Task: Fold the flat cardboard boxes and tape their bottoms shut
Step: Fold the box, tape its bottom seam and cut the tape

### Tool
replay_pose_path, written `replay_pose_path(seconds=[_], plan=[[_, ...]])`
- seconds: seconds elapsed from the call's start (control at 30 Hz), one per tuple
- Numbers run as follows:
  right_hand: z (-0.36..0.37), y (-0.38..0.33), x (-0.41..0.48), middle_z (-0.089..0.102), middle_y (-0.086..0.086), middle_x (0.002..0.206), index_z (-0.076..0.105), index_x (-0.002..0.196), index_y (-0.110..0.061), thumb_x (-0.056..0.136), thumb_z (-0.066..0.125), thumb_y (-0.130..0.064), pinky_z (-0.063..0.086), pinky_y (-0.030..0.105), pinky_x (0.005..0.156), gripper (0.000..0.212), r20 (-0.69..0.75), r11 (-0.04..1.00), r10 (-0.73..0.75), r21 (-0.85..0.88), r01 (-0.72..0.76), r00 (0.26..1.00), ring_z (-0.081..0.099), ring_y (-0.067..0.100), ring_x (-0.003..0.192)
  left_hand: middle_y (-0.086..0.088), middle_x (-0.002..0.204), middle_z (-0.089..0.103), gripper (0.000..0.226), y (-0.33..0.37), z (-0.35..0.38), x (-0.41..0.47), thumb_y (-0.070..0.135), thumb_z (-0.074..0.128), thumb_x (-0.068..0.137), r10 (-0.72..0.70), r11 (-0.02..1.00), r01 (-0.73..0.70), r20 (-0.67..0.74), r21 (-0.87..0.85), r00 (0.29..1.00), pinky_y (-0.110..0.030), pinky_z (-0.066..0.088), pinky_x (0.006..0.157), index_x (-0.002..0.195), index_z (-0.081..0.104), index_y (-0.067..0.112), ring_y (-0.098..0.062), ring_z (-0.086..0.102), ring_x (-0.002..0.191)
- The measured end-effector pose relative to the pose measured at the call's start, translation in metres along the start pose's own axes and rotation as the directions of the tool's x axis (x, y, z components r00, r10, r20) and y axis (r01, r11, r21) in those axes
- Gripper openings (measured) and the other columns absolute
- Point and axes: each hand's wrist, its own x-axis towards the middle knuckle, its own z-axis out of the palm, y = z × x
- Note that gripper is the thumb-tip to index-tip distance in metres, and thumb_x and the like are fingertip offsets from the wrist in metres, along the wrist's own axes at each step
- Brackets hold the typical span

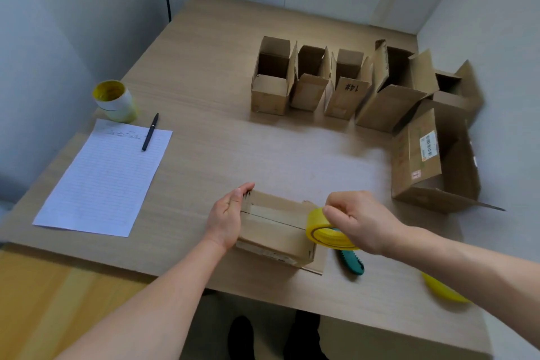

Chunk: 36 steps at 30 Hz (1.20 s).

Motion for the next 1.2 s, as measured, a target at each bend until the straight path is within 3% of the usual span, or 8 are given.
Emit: replay_pose_path(seconds=[0.37,0.63,0.7,0.77,0.87,0.97,1.17,1.2], plan=[[0.020,0.009,-0.018,0.059,0.007,0.071,0.055,0.076,-0.011,0.095,0.046,-0.042,0.029,0.036,0.057,0.037,0.020,0.950,0.215,-0.235,-0.204,0.976,0.052,0.030,0.073,0.024,0.119,0.063,0.034,0.007,-0.001,0.011,0.039,0.038,0.103,0.024,0.999,-0.025,0.065,0.023,0.998,-0.003,0.033,0.100,0.118,0.067,0.032,0.019,0.052,0.113],[0.044,0.020,-0.019,0.061,0.000,0.076,0.059,0.094,-0.020,0.094,0.046,-0.046,0.042,0.036,0.064,0.029,0.081,0.926,0.339,-0.201,-0.318,0.937,0.055,0.027,0.079,0.018,0.120,0.064,0.031,0.007,-0.001,0.013,0.029,0.041,0.106,0.056,0.996,-0.061,0.073,0.064,0.996,-0.003,0.034,0.100,0.121,0.067,0.026,0.022,0.051,0.111],[0.047,0.022,-0.017,0.064,-0.002,0.091,0.051,0.124,-0.028,0.093,0.050,-0.045,0.041,0.035,0.070,0.035,0.093,0.933,0.345,-0.143,-0.330,0.934,0.057,0.026,0.089,0.018,0.122,0.064,0.029,0.005,-0.002,0.016,0.032,0.043,0.104,0.073,0.992,-0.083,0.099,0.096,0.992,-0.010,0.036,0.105,0.121,0.066,0.029,0.017,0.052,0.115],[0.046,0.025,-0.014,0.057,0.003,0.132,0.023,0.149,-0.042,0.091,0.055,-0.042,0.044,0.035,0.089,0.066,0.120,0.950,0.312,-0.064,-0.306,0.943,0.055,0.027,0.116,0.015,0.126,0.063,0.028,0.008,-0.004,0.021,0.034,0.047,0.102,0.086,0.981,-0.107,0.133,0.160,0.987,-0.016,0.038,0.108,0.122,0.065,0.031,0.005,0.054,0.122],[0.040,0.027,-0.007,0.005,-0.005,0.165,0.000,0.148,-0.058,0.090,0.055,-0.040,0.038,0.038,0.110,0.083,0.191,0.987,0.130,-0.114,-0.110,0.973,0.034,0.024,0.143,0.007,0.133,0.062,0.042,0.027,-0.003,0.041,0.053,0.046,0.098,0.140,0.809,-0.193,0.137,0.556,0.981,-0.027,0.045,0.101,0.133,0.060,0.034,-0.018,0.057,0.124],[0.041,0.022,-0.001,-0.004,-0.008,0.165,0.021,0.147,-0.056,0.094,0.051,-0.038,0.036,0.038,0.113,0.064,0.281,0.984,0.010,-0.175,0.041,0.960,0.029,0.024,0.143,-0.007,0.133,0.056,0.052,0.057,0.014,0.061,0.059,0.043,0.096,0.153,0.553,-0.122,0.043,0.824,0.987,-0.042,0.046,0.087,0.139,0.047,0.028,-0.037,0.057,0.114],[0.041,0.019,-0.003,0.042,0.005,0.125,0.029,0.141,-0.048,0.092,0.046,-0.052,0.049,0.040,0.092,0.052,0.218,0.972,0.071,-0.233,-0.019,0.973,0.056,0.030,0.106,-0.012,0.117,0.058,0.035,0.072,0.050,0.066,0.040,0.057,0.094,0.233,0.793,-0.189,-0.001,0.579,0.972,-0.039,0.042,0.084,0.114,0.057,0.012,-0.035,0.056,0.107],[0.042,0.018,-0.003,0.042,0.005,0.121,0.031,0.141,-0.047,0.093,0.046,-0.052,0.049,0.039,0.090,0.051,0.206,0.972,0.078,-0.232,-0.029,0.975,0.057,0.030,0.102,-0.012,0.120,0.058,0.035,0.068,0.050,0.057,0.041,0.054,0.092,0.321,0.748,-0.277,0.037,0.603,0.946,-0.040,0.045,0.087,0.113,0.061,0.013,-0.035,0.056,0.111]])
